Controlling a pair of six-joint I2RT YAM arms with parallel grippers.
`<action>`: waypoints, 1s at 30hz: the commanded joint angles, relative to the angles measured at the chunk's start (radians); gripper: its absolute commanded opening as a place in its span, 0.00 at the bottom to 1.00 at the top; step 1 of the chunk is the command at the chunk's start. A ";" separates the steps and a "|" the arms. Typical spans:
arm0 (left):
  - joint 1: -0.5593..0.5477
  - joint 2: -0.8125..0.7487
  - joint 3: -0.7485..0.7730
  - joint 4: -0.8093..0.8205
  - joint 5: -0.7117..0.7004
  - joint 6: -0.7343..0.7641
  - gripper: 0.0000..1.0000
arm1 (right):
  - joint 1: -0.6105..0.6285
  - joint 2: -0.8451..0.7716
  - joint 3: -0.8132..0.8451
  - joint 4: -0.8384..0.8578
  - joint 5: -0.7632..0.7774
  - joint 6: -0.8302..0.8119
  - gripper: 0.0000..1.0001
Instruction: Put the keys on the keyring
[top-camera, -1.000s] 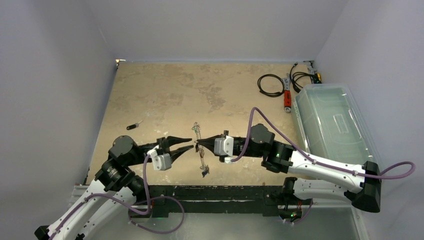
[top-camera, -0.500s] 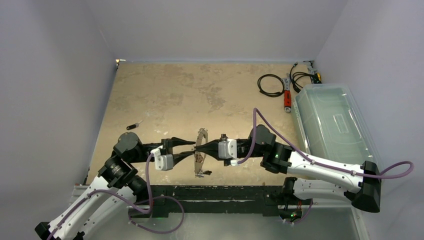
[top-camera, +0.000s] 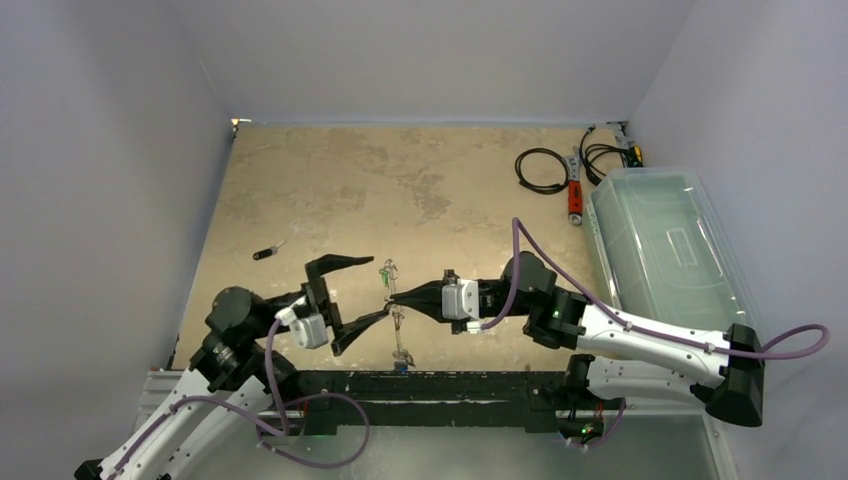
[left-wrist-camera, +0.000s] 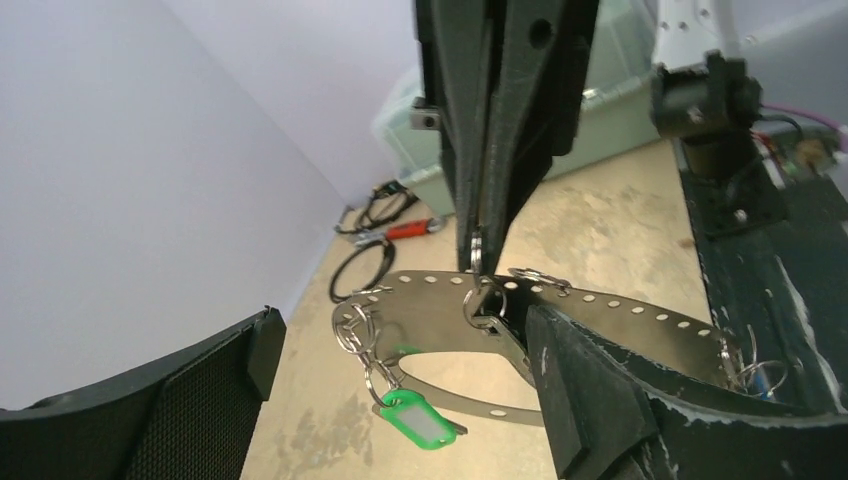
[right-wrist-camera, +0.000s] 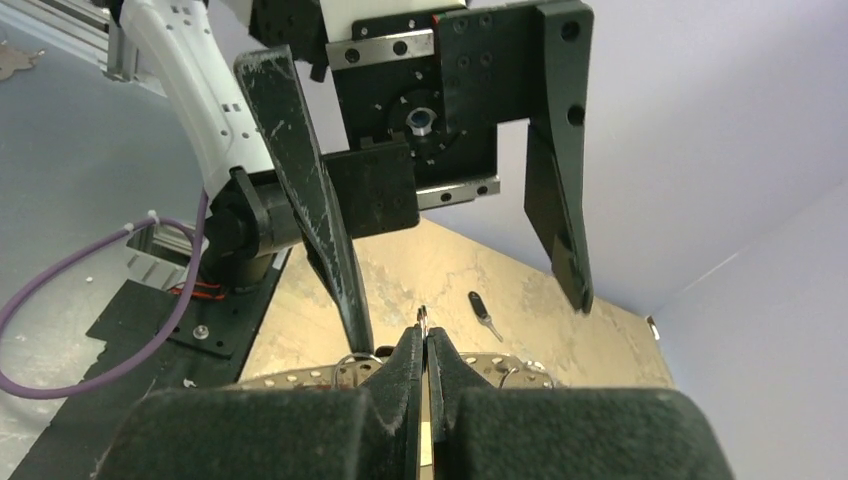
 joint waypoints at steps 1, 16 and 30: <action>0.005 -0.092 -0.084 0.236 -0.171 -0.194 0.94 | 0.000 -0.040 -0.002 0.088 0.043 0.003 0.00; 0.005 0.050 0.104 0.052 -0.196 -0.431 0.82 | 0.000 -0.052 -0.021 0.150 0.137 0.024 0.00; 0.006 0.060 0.045 0.148 -0.004 -0.380 0.64 | 0.001 -0.055 -0.042 0.222 0.249 0.056 0.00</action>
